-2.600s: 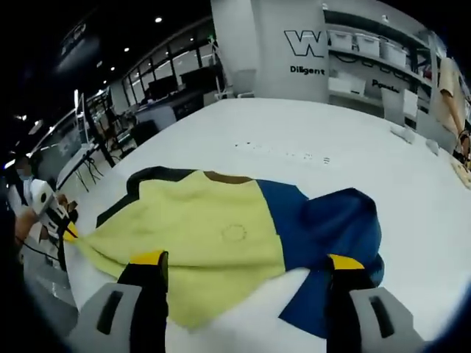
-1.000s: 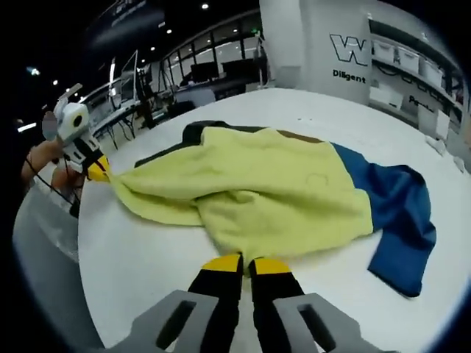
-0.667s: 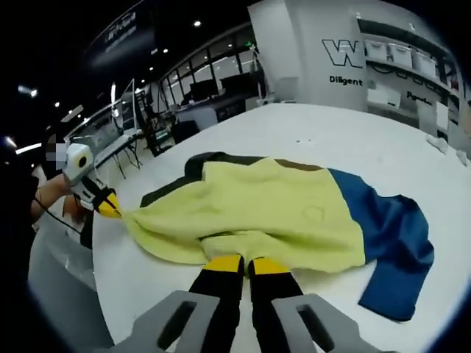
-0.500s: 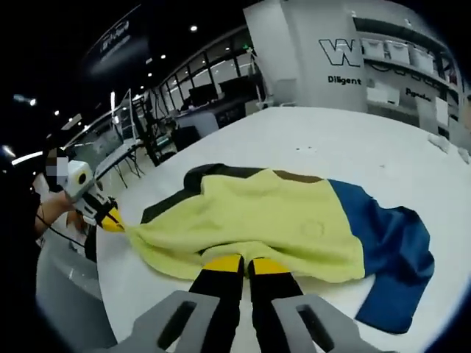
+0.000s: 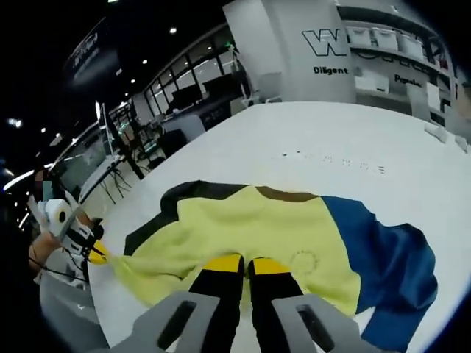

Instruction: Fold the garment on the visible template until the final outline fits inside the template.

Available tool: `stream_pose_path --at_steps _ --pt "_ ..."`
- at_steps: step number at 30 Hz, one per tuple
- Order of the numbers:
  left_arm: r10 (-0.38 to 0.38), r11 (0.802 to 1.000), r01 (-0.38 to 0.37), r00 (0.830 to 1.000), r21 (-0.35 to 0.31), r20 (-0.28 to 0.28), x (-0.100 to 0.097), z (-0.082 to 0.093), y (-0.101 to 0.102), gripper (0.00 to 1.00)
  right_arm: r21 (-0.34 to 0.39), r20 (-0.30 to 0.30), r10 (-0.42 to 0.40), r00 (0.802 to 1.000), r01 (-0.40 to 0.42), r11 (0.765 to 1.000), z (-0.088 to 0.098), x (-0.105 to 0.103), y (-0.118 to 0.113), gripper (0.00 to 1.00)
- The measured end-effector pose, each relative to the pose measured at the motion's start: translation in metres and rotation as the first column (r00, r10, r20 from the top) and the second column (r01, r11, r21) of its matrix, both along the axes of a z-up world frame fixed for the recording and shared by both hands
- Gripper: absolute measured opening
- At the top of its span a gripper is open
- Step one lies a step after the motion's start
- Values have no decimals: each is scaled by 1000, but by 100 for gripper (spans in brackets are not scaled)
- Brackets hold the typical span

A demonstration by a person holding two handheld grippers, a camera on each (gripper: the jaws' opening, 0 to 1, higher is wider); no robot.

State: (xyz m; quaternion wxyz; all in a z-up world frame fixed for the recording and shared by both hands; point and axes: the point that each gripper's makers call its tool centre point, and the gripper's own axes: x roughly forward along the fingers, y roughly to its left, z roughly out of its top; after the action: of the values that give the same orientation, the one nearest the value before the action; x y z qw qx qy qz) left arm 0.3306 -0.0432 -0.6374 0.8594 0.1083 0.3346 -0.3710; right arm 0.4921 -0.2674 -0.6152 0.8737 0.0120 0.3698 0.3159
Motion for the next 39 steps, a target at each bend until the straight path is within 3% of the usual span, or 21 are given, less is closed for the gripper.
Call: stream_pose_path --at_steps 4,11,18,25,35,39 --pt "5 1000 -5 1000 3 0 1 -2 0 2 -32 3 1 1000 -1 999 -6 10 3 0" --pt "17 1000 -17 1000 9 7 5 -4 0 2 -97 58 12 998 -6 995 -19 33 9 0" --pt "32 999 -33 999 18 16 10 -7 0 2 -130 33 -10 999 15 991 -41 48 8 0" --pt "38 999 -38 999 20 14 12 -11 1 2 -180 0 -18 1000 18 983 -58 48 3 0" --pt "65 998 -66 998 8 14 16 -12 5 2 -143 -3 -40 999 39 989 -54 49 3 1" --pt "68 998 -68 998 7 14 17 -12 4 2 -52 -27 -83 996 82 995 -41 47 8 16"
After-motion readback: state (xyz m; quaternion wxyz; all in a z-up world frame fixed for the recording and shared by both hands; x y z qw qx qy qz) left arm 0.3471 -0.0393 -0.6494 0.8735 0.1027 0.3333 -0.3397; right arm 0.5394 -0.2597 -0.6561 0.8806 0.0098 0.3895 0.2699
